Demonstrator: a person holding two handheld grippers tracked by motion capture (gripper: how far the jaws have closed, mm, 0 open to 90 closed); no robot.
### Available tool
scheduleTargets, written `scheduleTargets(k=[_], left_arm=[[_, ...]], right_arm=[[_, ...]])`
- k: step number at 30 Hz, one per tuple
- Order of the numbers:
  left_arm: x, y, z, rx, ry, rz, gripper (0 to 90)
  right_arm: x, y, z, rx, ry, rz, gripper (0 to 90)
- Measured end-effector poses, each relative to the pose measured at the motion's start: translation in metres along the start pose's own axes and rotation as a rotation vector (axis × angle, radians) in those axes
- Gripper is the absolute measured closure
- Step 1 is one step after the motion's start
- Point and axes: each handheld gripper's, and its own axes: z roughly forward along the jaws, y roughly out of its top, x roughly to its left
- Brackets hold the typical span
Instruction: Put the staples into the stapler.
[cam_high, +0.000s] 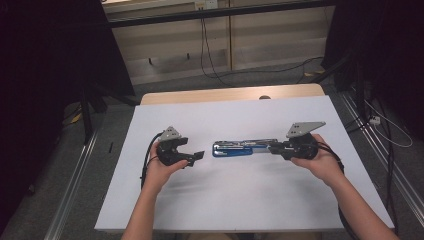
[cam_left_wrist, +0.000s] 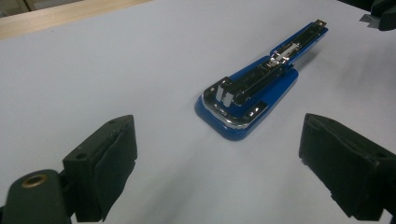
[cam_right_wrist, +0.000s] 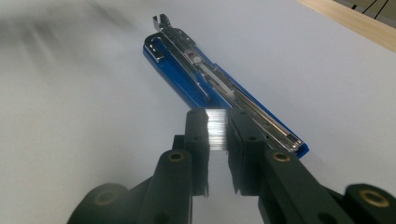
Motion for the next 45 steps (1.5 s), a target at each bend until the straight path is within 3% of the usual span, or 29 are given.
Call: scheduleTargets(k=[12, 22, 37, 45], left_arm=[[-0.001, 0.002, 0.001, -0.003, -0.003, 0.016, 11.7], [-0.001, 0.004, 0.003, -0.009, -0.009, 0.005, 11.8], [0.001, 0.002, -0.005, -0.007, 0.008, -0.006, 11.4], [-0.001, 0.003, -0.007, -0.007, 0.009, 0.012, 11.3]], right_arm=[[-0.010, 0.005, -0.006, -0.022, -0.002, -0.009, 79.3], [-0.018, 0.014, -0.008, -0.051, 0.000, -0.007, 79.3], [-0.019, 0.035, 0.011, -0.054, 0.058, -0.052, 79.3], [-0.019, 0.041, 0.023, -0.055, 0.100, -0.072, 79.3]])
